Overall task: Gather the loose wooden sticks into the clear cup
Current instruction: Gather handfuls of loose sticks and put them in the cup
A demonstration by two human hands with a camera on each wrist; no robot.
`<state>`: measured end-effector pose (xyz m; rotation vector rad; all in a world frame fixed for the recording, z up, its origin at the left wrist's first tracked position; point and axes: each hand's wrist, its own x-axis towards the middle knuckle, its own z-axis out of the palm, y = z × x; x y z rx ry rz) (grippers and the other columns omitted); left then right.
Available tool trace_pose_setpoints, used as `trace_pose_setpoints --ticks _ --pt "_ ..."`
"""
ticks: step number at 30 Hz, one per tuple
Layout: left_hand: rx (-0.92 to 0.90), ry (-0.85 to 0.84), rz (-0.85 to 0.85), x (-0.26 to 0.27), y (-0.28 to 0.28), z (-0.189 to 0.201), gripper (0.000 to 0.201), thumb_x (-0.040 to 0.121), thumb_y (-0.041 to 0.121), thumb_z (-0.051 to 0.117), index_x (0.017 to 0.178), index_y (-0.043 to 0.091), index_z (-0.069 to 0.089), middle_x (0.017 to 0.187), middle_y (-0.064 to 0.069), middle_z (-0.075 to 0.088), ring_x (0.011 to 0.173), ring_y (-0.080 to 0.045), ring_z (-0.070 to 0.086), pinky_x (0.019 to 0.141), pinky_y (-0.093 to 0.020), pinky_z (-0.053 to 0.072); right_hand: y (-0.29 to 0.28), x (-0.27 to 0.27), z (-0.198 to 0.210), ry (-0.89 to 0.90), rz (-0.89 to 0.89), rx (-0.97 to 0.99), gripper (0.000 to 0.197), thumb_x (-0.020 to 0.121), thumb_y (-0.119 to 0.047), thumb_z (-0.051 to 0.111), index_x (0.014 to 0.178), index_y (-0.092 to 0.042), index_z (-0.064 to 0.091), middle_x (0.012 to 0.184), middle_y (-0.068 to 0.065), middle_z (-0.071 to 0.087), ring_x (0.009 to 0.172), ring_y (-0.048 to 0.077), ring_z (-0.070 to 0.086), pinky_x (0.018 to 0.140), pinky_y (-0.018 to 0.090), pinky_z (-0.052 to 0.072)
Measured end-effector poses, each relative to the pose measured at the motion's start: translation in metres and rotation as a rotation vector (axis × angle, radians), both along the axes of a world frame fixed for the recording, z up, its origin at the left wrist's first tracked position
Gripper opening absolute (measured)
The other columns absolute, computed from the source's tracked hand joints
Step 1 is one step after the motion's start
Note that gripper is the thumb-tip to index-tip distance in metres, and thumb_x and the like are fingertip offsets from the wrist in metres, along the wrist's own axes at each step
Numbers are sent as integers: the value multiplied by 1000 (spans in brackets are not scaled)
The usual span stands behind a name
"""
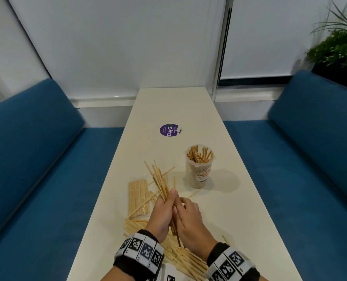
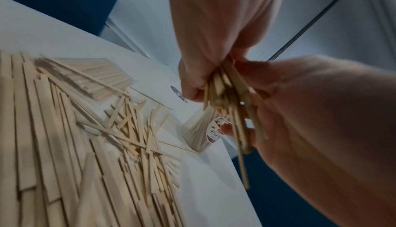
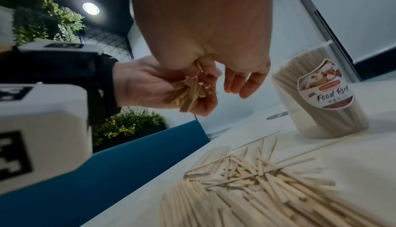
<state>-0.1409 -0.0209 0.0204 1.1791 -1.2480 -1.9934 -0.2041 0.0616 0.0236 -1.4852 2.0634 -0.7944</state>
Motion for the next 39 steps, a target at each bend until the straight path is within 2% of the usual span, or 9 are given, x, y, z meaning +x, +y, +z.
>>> trace_pose_setpoints --ticks 3,6,11,16,23,29,31,34,39 --pt "-51 -26 79 0 4 7 32 96 37 45 106 7 49 93 -7 60 90 -18 62 79 -32 50 -2 -3 2 -24 -20 77 61 91 -56 6 148 -35 2 146 -3 26 133 16 22 111 33 20" --pt "-233 -80 148 0 6 15 29 98 39 37 100 14 50 87 6 52 80 -5 49 82 -32 39 -5 -11 0 -402 -306 117 59 96 -54 17 149 -28 10 150 2 28 138 21 27 111 38 24" --pt "-441 24 245 -4 4 28 25 99 30 34 95 9 47 79 -2 51 70 -12 53 66 -17 44 -10 -28 6 -1338 -616 305 54 95 -54 34 127 -11 39 99 14 49 74 28 52 65 41 50" --pt "-597 41 252 -11 10 32 20 97 23 38 97 5 45 76 0 56 64 3 55 66 -8 45 -23 -19 23 -1642 -640 134 37 101 -30 37 97 4 51 79 20 61 68 30 54 66 38 48" --pt "-624 28 296 -8 13 34 28 88 39 41 90 12 47 68 -1 52 58 -6 52 61 -20 46 -23 -15 28 -1653 -474 94 47 101 -31 36 121 8 52 98 20 60 83 27 61 66 34 57" --pt "-406 -32 -72 6 26 47 22 96 24 47 116 16 52 82 -22 58 86 -43 55 61 -42 49 -16 -28 31 -997 -124 -35 70 74 -68 57 131 -29 46 130 -7 55 121 8 51 103 32 41" --pt "-341 -62 -286 8 29 41 12 94 14 48 104 10 54 63 -16 50 53 -30 48 52 -41 39 -15 -34 41 -922 -44 -65 65 68 -52 73 123 -25 50 123 -3 62 111 7 59 93 23 48" --pt "-214 -81 -445 8 31 36 6 95 10 47 90 8 49 54 3 43 45 -8 36 49 -24 31 -13 -32 54 -890 -72 -139 19 86 -31 65 88 -12 61 94 9 73 92 18 69 75 19 52" --pt "164 85 -455 17 22 37 19 82 21 63 100 14 66 81 -4 68 76 -15 62 75 -30 46 -14 -27 64 -833 -202 -302 49 94 -39 44 61 -5 56 52 13 56 73 22 71 65 21 51"
